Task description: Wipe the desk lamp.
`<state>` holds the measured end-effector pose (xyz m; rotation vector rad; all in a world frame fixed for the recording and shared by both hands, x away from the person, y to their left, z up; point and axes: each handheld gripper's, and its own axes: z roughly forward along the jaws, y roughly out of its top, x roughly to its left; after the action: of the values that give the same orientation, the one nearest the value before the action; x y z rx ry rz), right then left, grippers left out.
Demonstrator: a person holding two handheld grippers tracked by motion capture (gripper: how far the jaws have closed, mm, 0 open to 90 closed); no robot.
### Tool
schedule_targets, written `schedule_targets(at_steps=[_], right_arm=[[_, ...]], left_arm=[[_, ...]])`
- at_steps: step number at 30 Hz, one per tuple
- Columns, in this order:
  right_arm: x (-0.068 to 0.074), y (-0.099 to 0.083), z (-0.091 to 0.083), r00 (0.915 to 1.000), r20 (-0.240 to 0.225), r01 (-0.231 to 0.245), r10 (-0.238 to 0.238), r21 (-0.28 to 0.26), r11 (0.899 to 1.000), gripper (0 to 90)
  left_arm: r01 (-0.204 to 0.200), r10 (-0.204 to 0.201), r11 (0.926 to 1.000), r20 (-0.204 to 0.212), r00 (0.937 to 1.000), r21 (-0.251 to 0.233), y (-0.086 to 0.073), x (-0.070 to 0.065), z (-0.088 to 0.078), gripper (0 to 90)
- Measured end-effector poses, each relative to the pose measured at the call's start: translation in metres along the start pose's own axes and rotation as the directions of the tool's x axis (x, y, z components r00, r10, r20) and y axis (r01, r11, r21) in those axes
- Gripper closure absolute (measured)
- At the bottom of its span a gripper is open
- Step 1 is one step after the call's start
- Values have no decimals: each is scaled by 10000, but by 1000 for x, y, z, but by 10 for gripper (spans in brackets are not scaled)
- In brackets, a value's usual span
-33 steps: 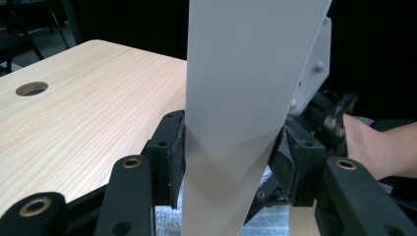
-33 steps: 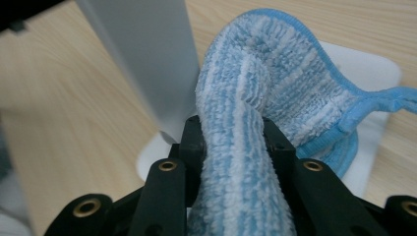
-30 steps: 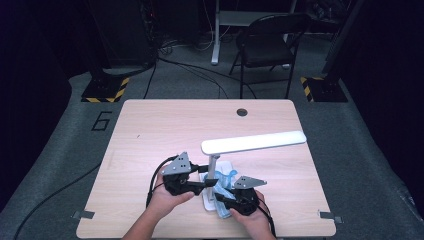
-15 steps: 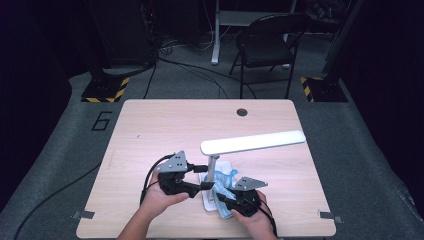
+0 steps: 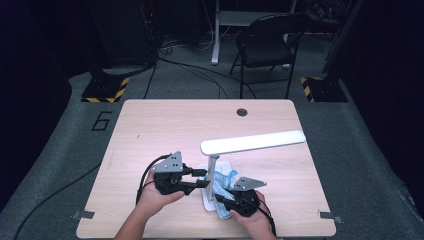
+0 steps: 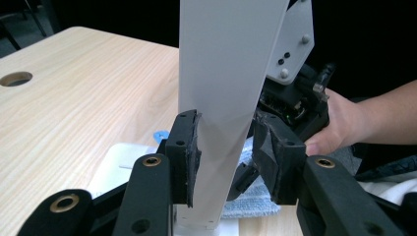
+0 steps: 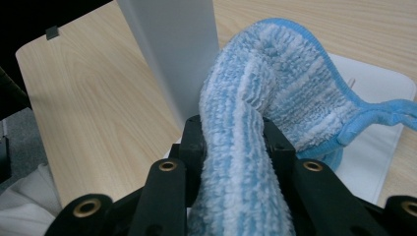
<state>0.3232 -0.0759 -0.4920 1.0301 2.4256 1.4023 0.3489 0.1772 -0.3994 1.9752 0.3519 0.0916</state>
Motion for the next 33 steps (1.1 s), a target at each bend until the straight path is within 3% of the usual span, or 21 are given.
schedule_targets(at_steps=[6,11,18,21,23,28,33], right_arm=[[3,6,-5,9990,-253,374,-377,-129,9992,695],[4,14,-15,9983,-433,372,-389,-388,9986,697],[12,34,-34,9960,-483,705,-747,-824,9941,695],[16,43,-42,9957,-574,680,-732,-870,9939,693],[17,49,-47,9944,-450,918,-957,-807,9925,693],[21,66,-63,9940,-650,809,-880,-1045,9912,692],[27,83,-79,9896,-623,1195,-1296,-1452,9822,690]], left_arm=[[82,-82,10000,125,9999,26,-1,2,0,619],[153,-154,9998,159,9998,84,-1,2,1,621],[162,-163,9998,140,9998,89,-1,2,1,621],[163,-163,9999,63,9998,36,-1,1,1,620],[156,-156,9999,48,9999,27,-1,1,1,620],[161,-162,9998,104,9998,67,-1,1,1,619],[192,-193,9998,135,9997,96,-1,2,1,618]])
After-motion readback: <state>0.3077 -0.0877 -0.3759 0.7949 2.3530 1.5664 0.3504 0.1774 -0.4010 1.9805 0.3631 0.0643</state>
